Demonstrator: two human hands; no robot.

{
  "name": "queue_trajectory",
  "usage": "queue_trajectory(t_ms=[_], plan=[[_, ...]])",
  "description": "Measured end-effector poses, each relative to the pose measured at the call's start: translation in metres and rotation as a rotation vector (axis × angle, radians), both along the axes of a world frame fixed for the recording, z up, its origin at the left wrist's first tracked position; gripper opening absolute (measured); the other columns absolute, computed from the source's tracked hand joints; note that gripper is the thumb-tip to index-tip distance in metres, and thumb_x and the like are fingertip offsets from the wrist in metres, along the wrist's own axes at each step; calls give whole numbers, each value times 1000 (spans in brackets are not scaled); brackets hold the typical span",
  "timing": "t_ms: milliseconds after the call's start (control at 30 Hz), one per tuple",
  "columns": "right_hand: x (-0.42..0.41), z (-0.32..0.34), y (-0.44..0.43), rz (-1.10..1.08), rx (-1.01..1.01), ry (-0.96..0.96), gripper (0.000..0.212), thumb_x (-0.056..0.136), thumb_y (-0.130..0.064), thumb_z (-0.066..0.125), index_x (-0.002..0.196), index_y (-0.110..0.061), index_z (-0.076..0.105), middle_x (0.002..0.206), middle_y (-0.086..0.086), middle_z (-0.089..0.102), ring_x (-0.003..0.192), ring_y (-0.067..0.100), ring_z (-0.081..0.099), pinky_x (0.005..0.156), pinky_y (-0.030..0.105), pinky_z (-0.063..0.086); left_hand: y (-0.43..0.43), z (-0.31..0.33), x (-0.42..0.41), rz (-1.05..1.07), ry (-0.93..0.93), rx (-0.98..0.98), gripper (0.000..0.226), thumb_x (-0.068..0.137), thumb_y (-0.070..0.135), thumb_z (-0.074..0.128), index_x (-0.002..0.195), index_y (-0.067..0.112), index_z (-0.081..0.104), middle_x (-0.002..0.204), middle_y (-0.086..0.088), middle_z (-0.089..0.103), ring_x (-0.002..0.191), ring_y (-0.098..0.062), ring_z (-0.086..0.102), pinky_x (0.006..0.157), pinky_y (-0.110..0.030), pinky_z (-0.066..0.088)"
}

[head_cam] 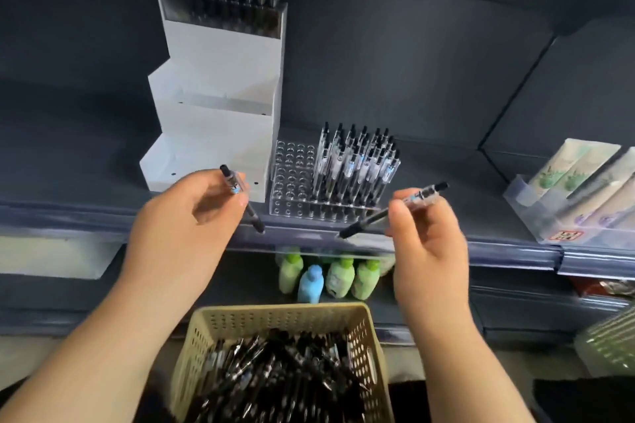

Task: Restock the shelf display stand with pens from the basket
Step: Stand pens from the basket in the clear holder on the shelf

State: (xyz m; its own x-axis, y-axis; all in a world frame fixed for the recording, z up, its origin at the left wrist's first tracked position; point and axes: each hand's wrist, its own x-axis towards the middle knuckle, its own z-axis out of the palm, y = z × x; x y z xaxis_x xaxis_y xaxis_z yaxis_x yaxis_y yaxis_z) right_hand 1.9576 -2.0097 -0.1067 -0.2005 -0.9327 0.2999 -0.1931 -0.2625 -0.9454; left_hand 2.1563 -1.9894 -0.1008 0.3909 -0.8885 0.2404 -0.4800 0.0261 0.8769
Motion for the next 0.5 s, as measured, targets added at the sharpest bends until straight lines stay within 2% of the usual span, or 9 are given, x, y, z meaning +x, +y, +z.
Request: queue_trajectory(t_ms=[100, 167, 233, 300, 333, 400, 433, 500], plan=[[-7, 22, -37, -9, -74, 169, 5, 87, -20, 58, 84, -16, 58, 87, -6, 65, 79, 5, 62, 73, 17, 50, -26, 11, -1, -16, -89, -36, 12, 84, 29, 62, 93, 36, 66, 91, 29, 63, 89, 10, 59, 73, -8, 39], [-5, 38, -61, 28, -116, 185, 10, 86, -16, 62, 85, -23, 55, 81, -10, 64, 79, 8, 65, 74, 21, 52, -44, 21, -4, -24, -174, -53, 13, 84, 29, 63, 95, 34, 67, 90, 26, 65, 87, 5, 60, 78, -14, 43], [3, 50, -85, 52, -158, 249, 25, 86, -13, 63, 86, -31, 46, 75, -14, 59, 74, 1, 63, 70, 13, 48, -64, 27, -7, -32, -281, -74, 17, 84, 29, 62, 100, 31, 68, 88, 24, 65, 84, 3, 60, 75, -7, 40], [14, 56, -107, 70, -149, 413, 26, 87, -17, 61, 87, -33, 42, 73, -15, 56, 68, -5, 57, 60, 4, 41, -79, 29, -9, -46, -347, -93, 21, 85, 29, 62, 106, 30, 67, 84, 26, 61, 79, 11, 56, 67, 6, 35], [19, 57, -118, 94, -127, 484, 21, 88, -19, 60, 91, -31, 43, 75, -15, 56, 67, -3, 56, 57, 4, 40, -86, 28, -10, -58, -366, -101, 22, 85, 28, 62, 107, 29, 67, 81, 28, 58, 76, 16, 52, 65, 10, 32], [30, 58, -135, 148, -95, 601, 19, 89, -22, 57, 105, -23, 46, 82, -12, 57, 73, 3, 56, 58, 11, 41, -97, 26, -10, -83, -373, -113, 21, 85, 25, 63, 106, 27, 68, 78, 31, 53, 72, 22, 46, 65, 14, 27], [35, 59, -143, 164, -93, 639, 23, 90, -23, 56, 110, -20, 46, 86, -10, 59, 77, 8, 57, 63, 17, 43, -104, 24, -9, -90, -371, -119, 20, 84, 24, 64, 104, 26, 69, 77, 31, 52, 71, 22, 45, 65, 14, 27], [44, 59, -156, 186, -82, 652, 26, 90, -24, 55, 114, -19, 46, 92, -4, 61, 81, 15, 58, 68, 27, 46, -115, 22, -6, -89, -352, -124, 14, 83, 22, 66, 97, 25, 69, 75, 31, 54, 71, 20, 48, 65, 13, 29]])
